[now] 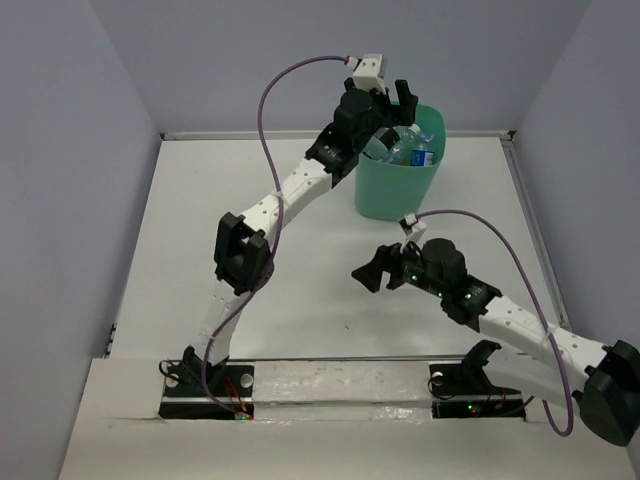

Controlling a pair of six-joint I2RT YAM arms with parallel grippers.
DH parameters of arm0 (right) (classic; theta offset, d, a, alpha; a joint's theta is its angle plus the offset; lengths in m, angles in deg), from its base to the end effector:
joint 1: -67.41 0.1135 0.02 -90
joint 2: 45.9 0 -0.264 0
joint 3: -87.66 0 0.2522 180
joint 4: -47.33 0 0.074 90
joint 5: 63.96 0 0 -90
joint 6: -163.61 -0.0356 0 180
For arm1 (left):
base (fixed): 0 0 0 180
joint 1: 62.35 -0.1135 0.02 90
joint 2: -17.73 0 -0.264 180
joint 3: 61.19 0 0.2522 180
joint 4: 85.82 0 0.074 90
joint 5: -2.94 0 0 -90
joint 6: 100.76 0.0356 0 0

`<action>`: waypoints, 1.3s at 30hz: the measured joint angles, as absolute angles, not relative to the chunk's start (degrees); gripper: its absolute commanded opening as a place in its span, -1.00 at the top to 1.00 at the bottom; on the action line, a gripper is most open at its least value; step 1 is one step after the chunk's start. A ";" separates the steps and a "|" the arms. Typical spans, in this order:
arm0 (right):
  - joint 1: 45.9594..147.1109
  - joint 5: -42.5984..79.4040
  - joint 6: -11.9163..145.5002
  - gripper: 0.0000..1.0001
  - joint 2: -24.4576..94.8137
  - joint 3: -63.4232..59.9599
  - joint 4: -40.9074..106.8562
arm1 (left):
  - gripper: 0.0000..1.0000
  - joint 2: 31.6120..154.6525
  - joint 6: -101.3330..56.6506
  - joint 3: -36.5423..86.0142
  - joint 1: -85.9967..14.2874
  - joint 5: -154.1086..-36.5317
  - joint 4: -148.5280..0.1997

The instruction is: Put the plastic bottles in the bin

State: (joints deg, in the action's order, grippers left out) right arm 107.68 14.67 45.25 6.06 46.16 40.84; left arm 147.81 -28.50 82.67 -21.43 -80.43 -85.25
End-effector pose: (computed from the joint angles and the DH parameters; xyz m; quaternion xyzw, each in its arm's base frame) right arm 0.1553 0.1408 0.2439 -0.1416 0.7892 0.3996 0.4443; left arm 0.4118 -0.3515 0.4006 0.0802 0.6165 -0.3520 0.6997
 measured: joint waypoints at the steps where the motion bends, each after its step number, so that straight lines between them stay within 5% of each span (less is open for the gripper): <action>1: 108.03 15.41 45.29 -0.83 7.64 45.48 40.88 | -0.98 146.17 -27.56 82.65 -21.43 -80.62 -83.90; 11: 117.03 25.18 44.83 -0.99 25.17 34.46 43.15 | -0.98 105.84 -23.34 61.86 -21.60 -78.44 -78.06; 21: 122.00 35.67 40.88 -0.99 47.83 14.81 45.60 | -0.98 62.54 -27.58 20.27 -21.58 -72.97 -69.93; 29: 122.00 39.54 40.22 -0.97 66.32 -2.24 44.07 | -0.98 49.08 -27.43 0.38 -21.62 -63.70 -58.91; 36: 121.41 42.71 39.50 -0.80 82.76 -22.04 39.90 | -0.98 43.99 -25.96 -5.81 -21.62 -59.73 -56.42; 39: 121.10 42.56 38.62 -0.30 87.92 -27.39 37.38 | -0.98 41.71 -25.85 -5.83 -21.62 -59.51 -57.16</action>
State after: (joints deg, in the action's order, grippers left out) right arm 121.10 42.56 38.62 87.92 -27.39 37.38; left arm 41.71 -25.85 -5.83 -21.62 -59.51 -57.16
